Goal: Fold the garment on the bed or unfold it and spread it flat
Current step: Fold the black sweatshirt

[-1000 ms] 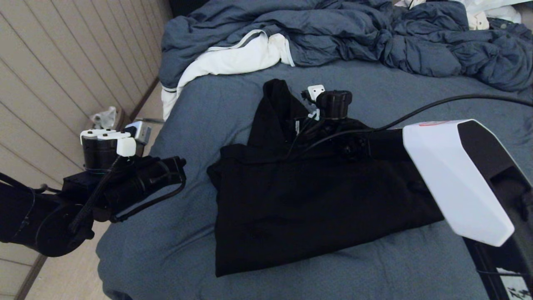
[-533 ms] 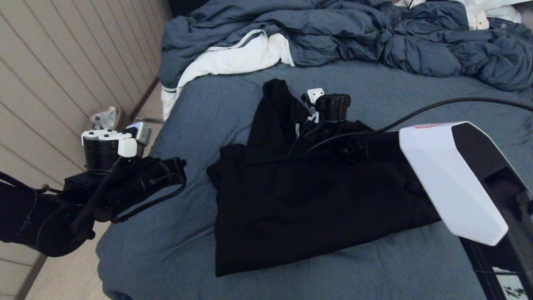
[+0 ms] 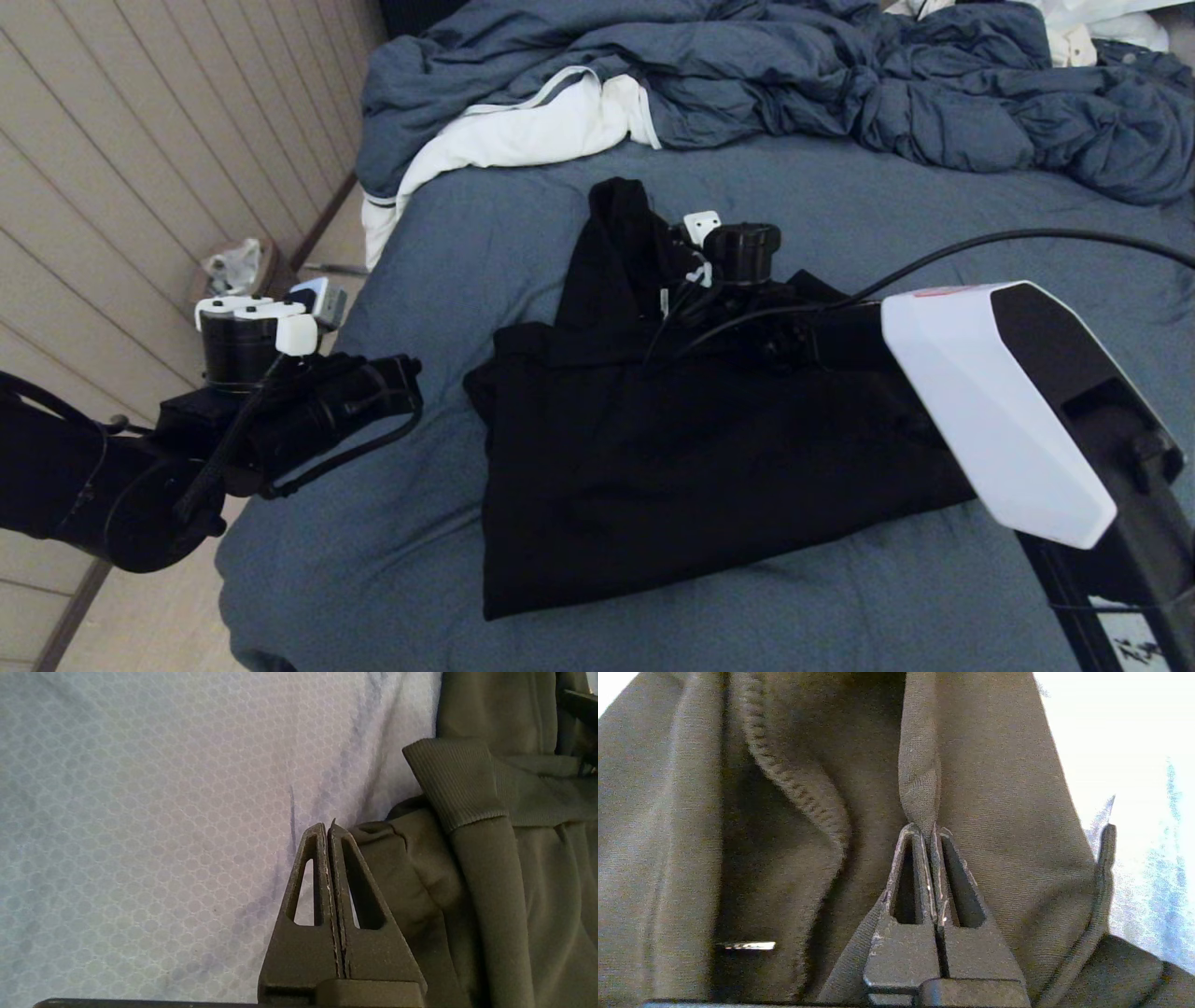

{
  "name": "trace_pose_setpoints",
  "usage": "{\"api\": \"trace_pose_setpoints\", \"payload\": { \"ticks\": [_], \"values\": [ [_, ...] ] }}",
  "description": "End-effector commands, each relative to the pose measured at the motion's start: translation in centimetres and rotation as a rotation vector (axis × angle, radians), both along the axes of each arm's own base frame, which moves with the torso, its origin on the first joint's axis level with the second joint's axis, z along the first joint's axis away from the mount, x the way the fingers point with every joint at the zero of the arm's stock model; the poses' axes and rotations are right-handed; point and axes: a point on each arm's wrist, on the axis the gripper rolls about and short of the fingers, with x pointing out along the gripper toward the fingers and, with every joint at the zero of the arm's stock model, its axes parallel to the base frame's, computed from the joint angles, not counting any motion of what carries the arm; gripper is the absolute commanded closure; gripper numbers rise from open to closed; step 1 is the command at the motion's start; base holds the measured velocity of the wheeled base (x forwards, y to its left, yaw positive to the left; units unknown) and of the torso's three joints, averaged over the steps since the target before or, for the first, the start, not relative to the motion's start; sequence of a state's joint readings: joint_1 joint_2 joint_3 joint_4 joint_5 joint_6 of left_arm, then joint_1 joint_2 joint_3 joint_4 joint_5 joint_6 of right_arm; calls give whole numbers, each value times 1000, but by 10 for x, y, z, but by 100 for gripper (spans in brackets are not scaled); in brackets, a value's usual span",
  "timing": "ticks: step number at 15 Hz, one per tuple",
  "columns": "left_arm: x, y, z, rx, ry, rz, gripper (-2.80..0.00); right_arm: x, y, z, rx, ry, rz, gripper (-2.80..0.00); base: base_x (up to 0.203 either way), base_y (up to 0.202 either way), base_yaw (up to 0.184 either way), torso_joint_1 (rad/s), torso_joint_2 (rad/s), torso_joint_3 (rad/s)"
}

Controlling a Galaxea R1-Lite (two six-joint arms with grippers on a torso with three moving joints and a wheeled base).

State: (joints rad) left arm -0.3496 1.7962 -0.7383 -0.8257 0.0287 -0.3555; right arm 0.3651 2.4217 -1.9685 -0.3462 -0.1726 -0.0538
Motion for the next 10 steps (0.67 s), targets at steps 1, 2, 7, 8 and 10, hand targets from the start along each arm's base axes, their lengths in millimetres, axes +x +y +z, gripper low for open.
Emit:
{"api": "trace_pose_setpoints", "payload": {
  "ticks": [1,2,7,8,10],
  "values": [
    [2,-1,-3,0,4,1,0,0,-1,0,1,-2,-2,0,0,0,0,0,0,0],
    [2,-1,-3,0,4,1,0,-1,-2,4,2,-8,-3,0,0,0,0,0,0,0],
    [2,-1,-4,1,9,1,0,-21,-9,55,39,-97,-6,0,0,0,0,0,0,0],
    [2,-1,-4,1,7,1,0,-26,-10,65,49,-112,-7,0,0,0,0,0,0,0],
    [2,-1,-4,2,7,0,0,-29,-11,70,57,-120,-12,0,0,0,0,0,0,0]
  ]
}}
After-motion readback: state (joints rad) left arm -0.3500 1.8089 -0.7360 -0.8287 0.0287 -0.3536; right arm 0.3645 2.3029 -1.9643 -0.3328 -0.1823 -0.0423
